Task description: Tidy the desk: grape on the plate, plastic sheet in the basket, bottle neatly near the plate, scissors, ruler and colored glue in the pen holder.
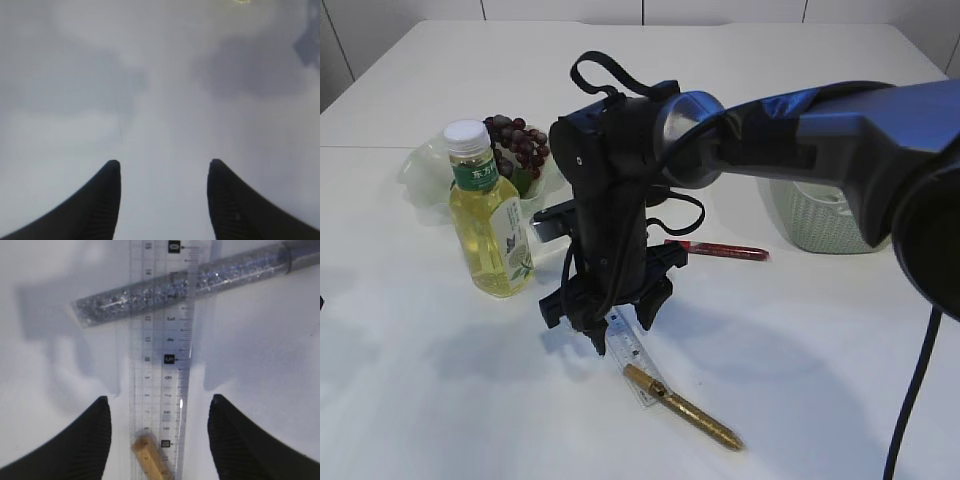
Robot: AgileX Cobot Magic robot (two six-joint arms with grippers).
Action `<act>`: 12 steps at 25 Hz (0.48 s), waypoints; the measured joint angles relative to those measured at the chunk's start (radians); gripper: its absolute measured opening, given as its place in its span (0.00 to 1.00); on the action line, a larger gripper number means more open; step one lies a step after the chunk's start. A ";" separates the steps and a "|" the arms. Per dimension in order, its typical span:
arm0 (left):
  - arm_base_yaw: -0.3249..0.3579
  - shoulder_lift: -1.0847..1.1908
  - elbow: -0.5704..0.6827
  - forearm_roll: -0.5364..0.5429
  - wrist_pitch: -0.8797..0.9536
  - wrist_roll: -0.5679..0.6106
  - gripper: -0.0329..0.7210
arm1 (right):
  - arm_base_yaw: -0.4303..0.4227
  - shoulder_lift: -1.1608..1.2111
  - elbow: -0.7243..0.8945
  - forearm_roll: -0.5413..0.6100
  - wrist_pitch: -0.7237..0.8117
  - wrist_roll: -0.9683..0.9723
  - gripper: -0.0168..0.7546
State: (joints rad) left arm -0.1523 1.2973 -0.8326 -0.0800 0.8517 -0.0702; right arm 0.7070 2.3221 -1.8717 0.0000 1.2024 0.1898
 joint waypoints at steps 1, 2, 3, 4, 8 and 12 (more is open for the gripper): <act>0.000 0.000 0.000 0.000 0.000 0.000 0.58 | 0.000 0.004 0.000 0.000 -0.002 0.000 0.65; 0.000 0.000 0.000 0.000 0.000 0.000 0.58 | 0.000 0.011 0.000 0.000 -0.006 0.000 0.65; 0.000 0.000 0.000 0.000 0.001 0.000 0.58 | 0.000 0.017 0.000 0.000 -0.008 0.000 0.65; 0.000 0.000 0.000 0.001 0.001 0.000 0.58 | 0.000 0.020 0.000 0.000 -0.010 0.000 0.65; 0.000 0.000 0.000 0.001 0.004 0.000 0.58 | 0.000 0.038 0.000 0.000 -0.012 -0.003 0.65; 0.000 0.000 0.000 0.002 0.004 0.000 0.58 | 0.000 0.046 -0.004 0.006 -0.012 -0.003 0.60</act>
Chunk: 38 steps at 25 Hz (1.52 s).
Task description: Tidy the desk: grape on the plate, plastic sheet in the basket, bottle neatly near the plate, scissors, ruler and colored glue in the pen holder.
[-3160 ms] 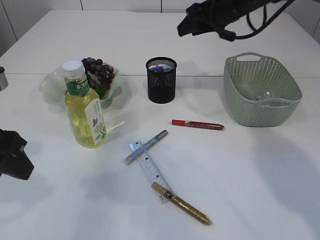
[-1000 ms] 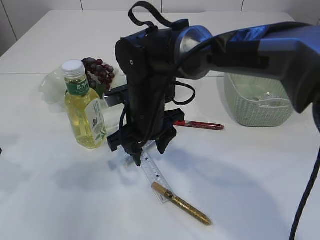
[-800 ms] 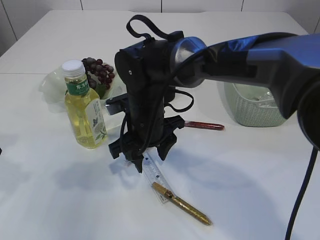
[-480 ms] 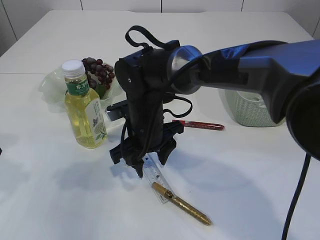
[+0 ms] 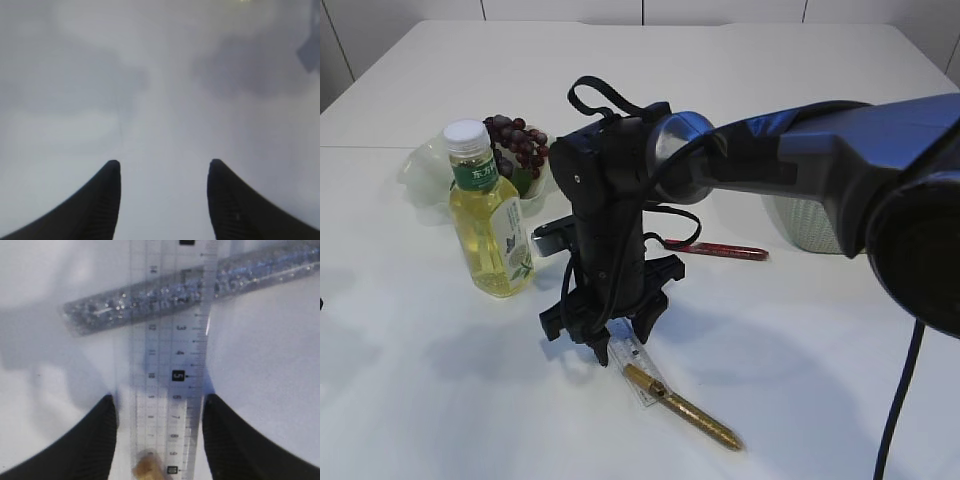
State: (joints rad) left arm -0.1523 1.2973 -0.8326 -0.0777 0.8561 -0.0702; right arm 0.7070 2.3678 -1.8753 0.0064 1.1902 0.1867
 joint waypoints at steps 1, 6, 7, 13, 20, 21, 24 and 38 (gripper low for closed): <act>0.000 0.000 0.000 0.000 0.000 0.000 0.58 | 0.000 0.000 -0.002 0.000 0.000 0.000 0.56; 0.000 0.000 0.000 0.000 0.002 0.000 0.58 | 0.000 0.000 -0.002 0.000 -0.003 0.000 0.41; 0.000 0.000 0.000 0.000 0.002 0.000 0.58 | 0.000 0.000 -0.002 0.000 -0.003 0.000 0.41; 0.000 0.000 0.000 0.000 0.002 0.002 0.58 | 0.000 0.001 -0.031 0.002 0.019 0.000 0.40; 0.000 0.000 0.000 0.000 0.002 0.002 0.58 | -0.022 -0.076 -0.076 0.060 0.023 -0.052 0.40; 0.000 0.000 0.000 0.000 0.002 0.002 0.58 | -0.031 -0.092 -0.076 0.079 0.025 -0.067 0.40; 0.000 0.000 0.000 0.000 0.004 0.002 0.58 | -0.082 -0.126 -0.076 0.151 0.028 -0.114 0.40; 0.000 0.000 0.000 -0.004 0.049 0.002 0.58 | -0.462 -0.233 -0.080 0.676 -0.031 -0.570 0.40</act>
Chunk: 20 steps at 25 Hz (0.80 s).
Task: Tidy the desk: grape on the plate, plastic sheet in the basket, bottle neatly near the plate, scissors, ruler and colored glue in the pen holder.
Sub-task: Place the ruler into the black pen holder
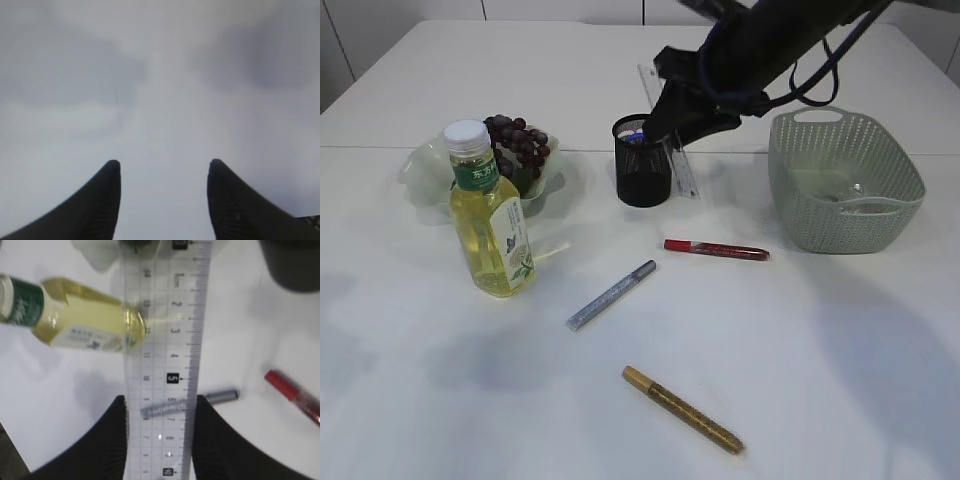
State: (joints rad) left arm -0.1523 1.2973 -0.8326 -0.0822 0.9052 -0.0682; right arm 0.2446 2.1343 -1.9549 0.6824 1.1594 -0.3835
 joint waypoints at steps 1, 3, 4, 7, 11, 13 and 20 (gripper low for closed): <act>0.000 0.000 0.000 -0.002 0.000 0.000 0.58 | -0.023 0.000 0.000 0.043 -0.024 -0.029 0.40; 0.000 0.000 0.000 -0.004 0.001 0.000 0.58 | -0.057 0.000 0.000 0.100 -0.071 -0.087 0.40; 0.000 0.000 0.000 -0.010 0.001 0.000 0.58 | -0.069 0.000 0.000 0.122 -0.096 -0.114 0.40; 0.000 0.000 0.000 -0.029 0.004 0.000 0.58 | -0.080 0.000 0.000 0.172 -0.169 -0.255 0.40; 0.000 0.000 0.000 -0.039 0.015 0.000 0.58 | -0.080 0.000 0.000 0.304 -0.291 -0.530 0.40; 0.000 0.000 0.000 -0.037 0.023 0.000 0.58 | -0.080 0.000 0.000 0.387 -0.366 -0.661 0.40; 0.000 0.000 0.000 0.009 0.028 0.000 0.58 | -0.080 0.070 -0.004 0.800 -0.511 -1.146 0.40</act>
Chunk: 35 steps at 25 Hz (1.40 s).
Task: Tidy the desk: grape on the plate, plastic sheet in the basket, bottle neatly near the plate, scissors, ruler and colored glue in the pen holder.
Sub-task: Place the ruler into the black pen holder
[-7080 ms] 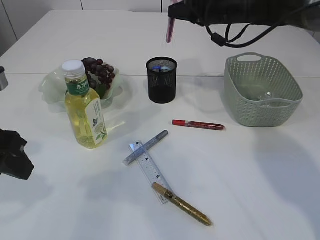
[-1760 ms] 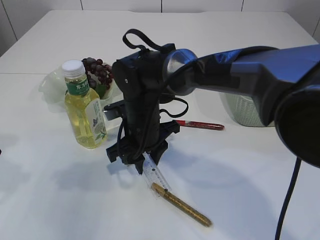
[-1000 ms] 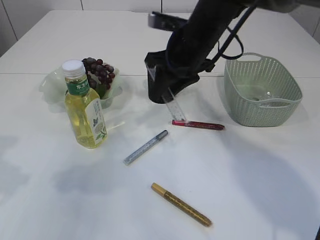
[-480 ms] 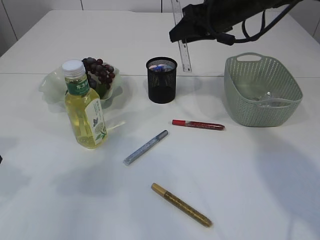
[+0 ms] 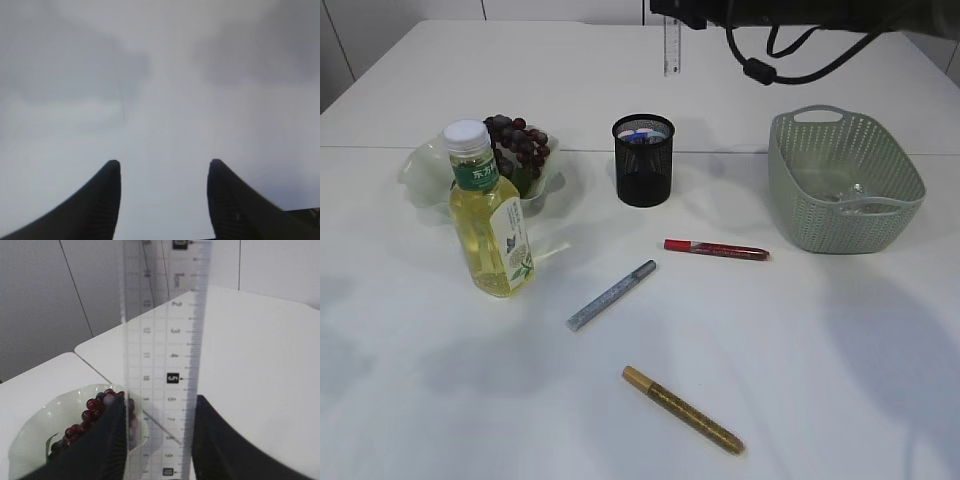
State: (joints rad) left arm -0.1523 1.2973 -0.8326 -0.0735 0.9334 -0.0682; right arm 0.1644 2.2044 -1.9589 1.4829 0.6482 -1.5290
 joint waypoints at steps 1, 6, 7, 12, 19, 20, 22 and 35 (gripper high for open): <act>0.000 0.000 0.000 0.001 0.000 0.000 0.58 | 0.000 0.019 0.000 0.062 -0.008 -0.056 0.40; 0.000 0.000 0.000 0.002 0.000 0.000 0.58 | 0.002 0.103 -0.005 0.270 -0.002 -0.362 0.40; 0.000 0.000 0.000 0.002 0.000 0.000 0.58 | 0.004 0.118 -0.014 0.277 -0.001 -0.398 0.40; 0.000 0.000 0.000 0.004 0.002 0.000 0.58 | 0.010 0.202 -0.085 0.289 0.030 -0.444 0.40; 0.000 0.000 0.000 0.019 0.002 0.000 0.58 | 0.010 0.265 -0.165 0.296 0.042 -0.449 0.40; 0.000 0.000 0.000 0.027 0.002 0.000 0.58 | 0.010 0.272 -0.167 0.296 0.042 -0.451 0.40; 0.000 0.000 0.000 0.037 0.002 0.000 0.58 | 0.010 0.282 -0.169 0.296 0.044 -0.451 0.40; 0.000 0.000 0.000 0.043 0.007 0.000 0.58 | 0.010 0.358 -0.219 0.296 0.044 -0.470 0.42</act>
State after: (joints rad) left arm -0.1523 1.2973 -0.8326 -0.0306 0.9401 -0.0682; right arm 0.1744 2.5620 -2.1780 1.7785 0.6926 -1.9994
